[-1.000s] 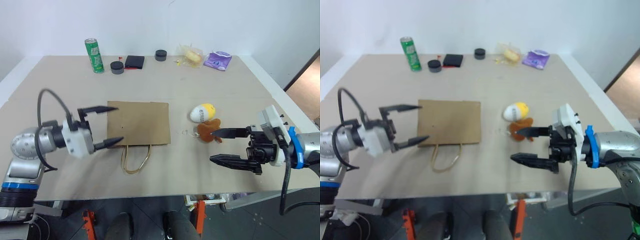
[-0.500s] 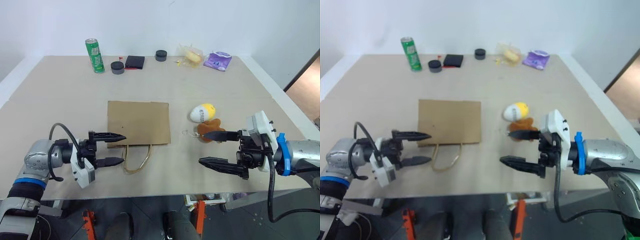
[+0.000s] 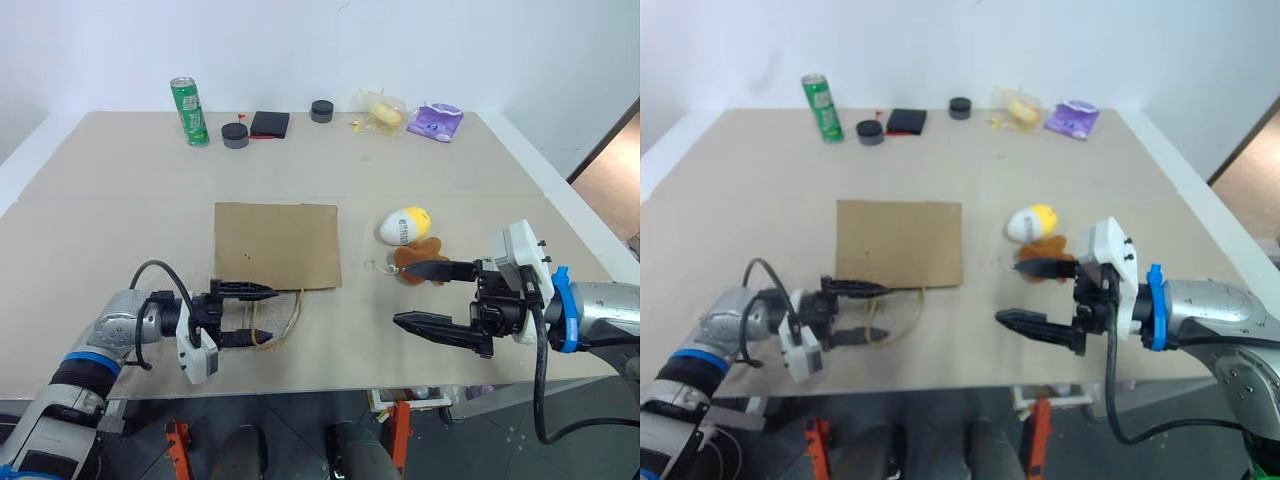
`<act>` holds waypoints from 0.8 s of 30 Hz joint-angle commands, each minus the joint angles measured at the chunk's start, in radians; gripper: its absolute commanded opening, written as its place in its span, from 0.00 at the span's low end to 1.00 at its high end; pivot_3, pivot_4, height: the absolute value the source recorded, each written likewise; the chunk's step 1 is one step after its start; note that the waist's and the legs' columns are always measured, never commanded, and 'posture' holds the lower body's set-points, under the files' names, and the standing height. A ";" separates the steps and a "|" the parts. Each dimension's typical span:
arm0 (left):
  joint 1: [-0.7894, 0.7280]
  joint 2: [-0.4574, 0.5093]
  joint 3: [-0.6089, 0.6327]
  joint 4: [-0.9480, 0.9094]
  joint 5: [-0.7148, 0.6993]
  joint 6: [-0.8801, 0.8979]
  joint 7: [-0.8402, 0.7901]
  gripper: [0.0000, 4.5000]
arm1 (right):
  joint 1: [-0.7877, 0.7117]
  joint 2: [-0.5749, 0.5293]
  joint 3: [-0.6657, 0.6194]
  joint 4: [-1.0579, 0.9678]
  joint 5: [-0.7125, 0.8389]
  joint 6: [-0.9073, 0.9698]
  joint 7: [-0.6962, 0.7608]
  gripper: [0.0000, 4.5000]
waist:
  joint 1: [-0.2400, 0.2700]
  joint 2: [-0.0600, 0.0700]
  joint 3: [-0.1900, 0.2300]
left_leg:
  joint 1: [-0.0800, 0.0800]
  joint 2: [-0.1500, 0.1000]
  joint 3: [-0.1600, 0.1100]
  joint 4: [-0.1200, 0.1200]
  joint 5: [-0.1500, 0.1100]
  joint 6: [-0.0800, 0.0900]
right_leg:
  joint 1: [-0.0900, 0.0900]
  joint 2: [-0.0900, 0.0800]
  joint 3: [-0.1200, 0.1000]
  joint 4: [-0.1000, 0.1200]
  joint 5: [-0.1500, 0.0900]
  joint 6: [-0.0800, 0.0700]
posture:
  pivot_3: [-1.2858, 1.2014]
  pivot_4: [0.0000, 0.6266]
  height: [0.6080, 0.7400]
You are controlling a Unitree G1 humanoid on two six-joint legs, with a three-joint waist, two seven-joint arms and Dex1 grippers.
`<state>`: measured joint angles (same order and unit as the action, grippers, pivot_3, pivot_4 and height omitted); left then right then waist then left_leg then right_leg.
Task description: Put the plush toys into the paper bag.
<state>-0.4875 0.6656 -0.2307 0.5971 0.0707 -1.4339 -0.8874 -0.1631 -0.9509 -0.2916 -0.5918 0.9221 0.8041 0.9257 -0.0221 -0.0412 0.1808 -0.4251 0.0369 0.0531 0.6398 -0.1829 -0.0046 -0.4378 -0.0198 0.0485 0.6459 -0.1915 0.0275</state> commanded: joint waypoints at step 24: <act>0.013 -0.105 0.019 -0.563 -0.469 1.015 0.176 0.00 | -0.049 0.384 0.264 0.030 -0.198 -0.087 -0.426 0.81 | -0.010 0.000 -0.002 | 0.000 0.001 0.000 0.002 0.000 0.000 | 0.000 0.003 0.001 0.000 0.001 -0.001 | 0.52 0.24 1.00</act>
<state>-0.4758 0.5628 -0.2378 0.0967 -0.3593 -0.4862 -0.7380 -0.1913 -0.5866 -0.0573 -0.5643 0.7697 0.7507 0.5432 -0.0317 -0.0412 0.1789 -0.4241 0.0373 0.0530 0.6411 -0.1825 -0.0041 -0.4370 -0.0165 0.0500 0.6461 -0.1912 0.0255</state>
